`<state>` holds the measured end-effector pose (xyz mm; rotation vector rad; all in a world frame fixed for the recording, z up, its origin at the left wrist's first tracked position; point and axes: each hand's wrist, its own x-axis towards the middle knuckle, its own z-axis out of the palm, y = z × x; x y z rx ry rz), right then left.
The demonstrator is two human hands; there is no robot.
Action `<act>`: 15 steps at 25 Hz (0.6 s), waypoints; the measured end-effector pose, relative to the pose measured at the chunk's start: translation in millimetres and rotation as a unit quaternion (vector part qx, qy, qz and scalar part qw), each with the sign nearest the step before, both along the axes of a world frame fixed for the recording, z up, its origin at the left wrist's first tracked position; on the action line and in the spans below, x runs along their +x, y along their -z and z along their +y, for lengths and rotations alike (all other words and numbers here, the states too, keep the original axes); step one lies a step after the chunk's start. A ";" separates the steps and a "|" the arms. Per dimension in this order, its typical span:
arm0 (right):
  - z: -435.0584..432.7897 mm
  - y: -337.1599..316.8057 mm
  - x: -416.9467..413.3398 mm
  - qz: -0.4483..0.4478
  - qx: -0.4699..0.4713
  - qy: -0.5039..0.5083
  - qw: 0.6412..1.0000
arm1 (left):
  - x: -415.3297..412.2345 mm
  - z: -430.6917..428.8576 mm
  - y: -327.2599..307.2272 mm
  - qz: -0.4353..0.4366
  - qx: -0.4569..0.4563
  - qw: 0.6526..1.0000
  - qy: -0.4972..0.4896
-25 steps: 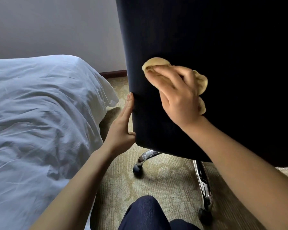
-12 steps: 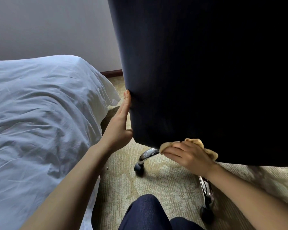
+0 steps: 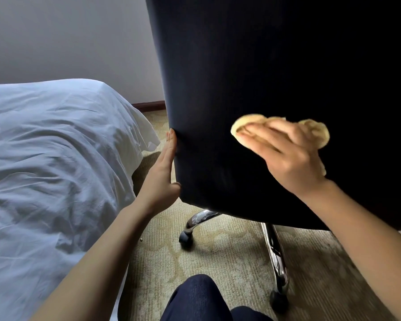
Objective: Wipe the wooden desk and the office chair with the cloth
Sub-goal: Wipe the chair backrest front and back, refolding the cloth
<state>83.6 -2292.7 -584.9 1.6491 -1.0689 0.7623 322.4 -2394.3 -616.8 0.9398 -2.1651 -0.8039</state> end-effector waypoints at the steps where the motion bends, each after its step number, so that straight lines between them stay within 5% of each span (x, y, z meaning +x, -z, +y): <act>1: -12.3 -6.5 10.9 -0.027 -0.022 -0.010 0.999 | 0.7 0.0 0.2 -0.002 -0.002 1.000 0.000; 6: -50.4 14.8 55.7 -0.141 0.015 -0.066 0.988 | -2.7 -5.0 0.7 -0.011 -0.015 1.000 -0.022; 11: -17.6 104.8 54.2 -0.036 0.265 -0.048 0.962 | -16.7 0.3 3.7 -0.014 -0.028 0.998 -0.052; 15: 22.5 136.4 17.7 0.013 0.345 -0.035 0.938 | -33.6 24.8 12.3 -0.047 -0.096 0.994 -0.030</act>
